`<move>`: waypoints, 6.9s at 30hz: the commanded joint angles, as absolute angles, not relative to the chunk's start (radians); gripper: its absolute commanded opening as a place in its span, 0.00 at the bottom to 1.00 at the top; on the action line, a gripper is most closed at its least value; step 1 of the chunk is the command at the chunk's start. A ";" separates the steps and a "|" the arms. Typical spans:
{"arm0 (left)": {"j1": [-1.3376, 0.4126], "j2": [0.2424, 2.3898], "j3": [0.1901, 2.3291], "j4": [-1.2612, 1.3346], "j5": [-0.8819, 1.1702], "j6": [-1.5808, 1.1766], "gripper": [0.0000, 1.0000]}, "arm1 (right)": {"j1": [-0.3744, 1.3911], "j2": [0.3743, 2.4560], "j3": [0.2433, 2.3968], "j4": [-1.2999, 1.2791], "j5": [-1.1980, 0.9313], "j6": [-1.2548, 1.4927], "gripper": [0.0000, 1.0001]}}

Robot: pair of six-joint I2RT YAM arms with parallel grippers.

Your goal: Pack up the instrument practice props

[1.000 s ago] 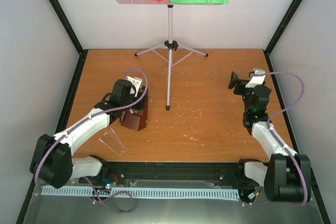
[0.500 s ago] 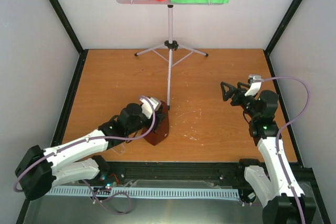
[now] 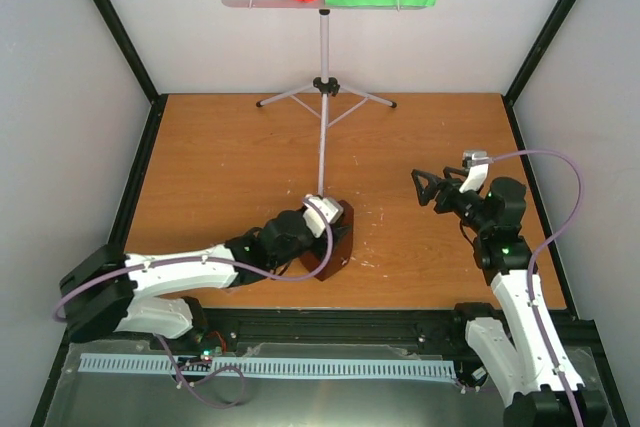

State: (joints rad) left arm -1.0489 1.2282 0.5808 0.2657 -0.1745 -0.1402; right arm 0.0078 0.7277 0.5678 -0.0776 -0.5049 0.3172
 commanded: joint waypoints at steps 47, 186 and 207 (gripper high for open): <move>-0.465 1.049 0.588 -0.080 0.469 -0.581 0.99 | 0.464 0.879 0.334 -0.208 -0.498 0.691 0.67; -0.642 1.384 0.757 0.432 0.811 -0.619 0.58 | 0.825 1.019 0.227 0.582 -0.092 0.147 0.62; -0.654 1.389 0.750 0.420 0.825 -0.612 0.57 | 0.825 1.023 0.231 0.559 -0.045 0.167 0.61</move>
State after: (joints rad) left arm -0.6453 1.3872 0.7158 0.3962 0.7986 -0.6128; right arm 0.8154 1.0199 0.2272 0.5648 -0.0887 0.1509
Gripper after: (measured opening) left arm 0.571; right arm 0.607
